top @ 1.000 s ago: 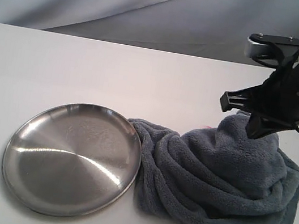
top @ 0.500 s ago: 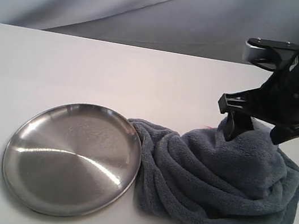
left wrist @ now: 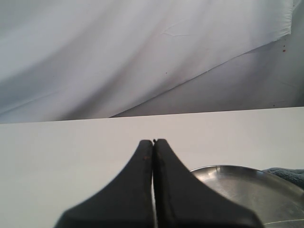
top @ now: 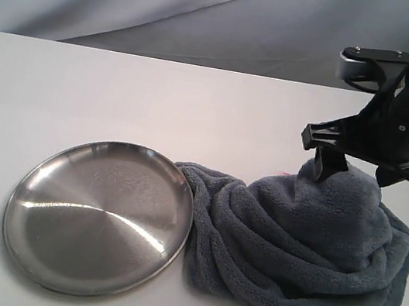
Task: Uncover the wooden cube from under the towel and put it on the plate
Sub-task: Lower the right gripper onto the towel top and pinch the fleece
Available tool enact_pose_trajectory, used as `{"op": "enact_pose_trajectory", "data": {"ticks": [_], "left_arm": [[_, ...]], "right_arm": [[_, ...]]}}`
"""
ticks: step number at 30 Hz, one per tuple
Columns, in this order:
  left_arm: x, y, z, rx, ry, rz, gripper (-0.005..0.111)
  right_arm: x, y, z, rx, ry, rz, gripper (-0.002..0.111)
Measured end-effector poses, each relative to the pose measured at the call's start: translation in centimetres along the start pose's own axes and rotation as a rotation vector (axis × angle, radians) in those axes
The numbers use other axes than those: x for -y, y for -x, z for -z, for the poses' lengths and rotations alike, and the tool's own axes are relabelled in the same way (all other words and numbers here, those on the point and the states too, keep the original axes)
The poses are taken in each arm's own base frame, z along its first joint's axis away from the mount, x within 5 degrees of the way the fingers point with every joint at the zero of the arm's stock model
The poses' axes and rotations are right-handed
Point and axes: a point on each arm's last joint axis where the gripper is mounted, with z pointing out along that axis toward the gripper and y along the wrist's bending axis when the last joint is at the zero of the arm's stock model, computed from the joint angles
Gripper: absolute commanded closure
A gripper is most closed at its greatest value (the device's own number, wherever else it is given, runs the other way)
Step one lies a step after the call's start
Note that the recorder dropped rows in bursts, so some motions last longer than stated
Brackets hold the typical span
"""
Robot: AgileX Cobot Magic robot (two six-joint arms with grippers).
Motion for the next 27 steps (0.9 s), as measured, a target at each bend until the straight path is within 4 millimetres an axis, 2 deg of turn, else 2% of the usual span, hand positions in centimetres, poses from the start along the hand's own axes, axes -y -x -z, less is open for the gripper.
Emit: {"op": "enact_pose_trajectory", "data": {"ticks": [8, 14, 20, 25, 27], "left_arm": [[0.0, 0.0, 0.0, 0.000, 0.000, 0.000, 0.107], [0.0, 0.0, 0.0, 0.000, 0.000, 0.000, 0.107], [0.0, 0.0, 0.0, 0.000, 0.000, 0.000, 0.107], [0.0, 0.0, 0.0, 0.000, 0.000, 0.000, 0.107], [0.0, 0.0, 0.0, 0.000, 0.000, 0.000, 0.107]], "right_arm": [[-0.1, 0.5, -3.9, -0.101, -0.023, 0.001, 0.037], [-0.1, 0.6, -5.4, -0.132, -0.031, -0.011, 0.046], [0.0, 0.7, -5.5, -0.129, -0.042, -0.011, 0.076], [0.2, 0.7, -5.5, -0.126, -0.047, -0.014, 0.105], [0.2, 0.8, -5.5, -0.125, -0.046, -0.014, 0.108]]}}
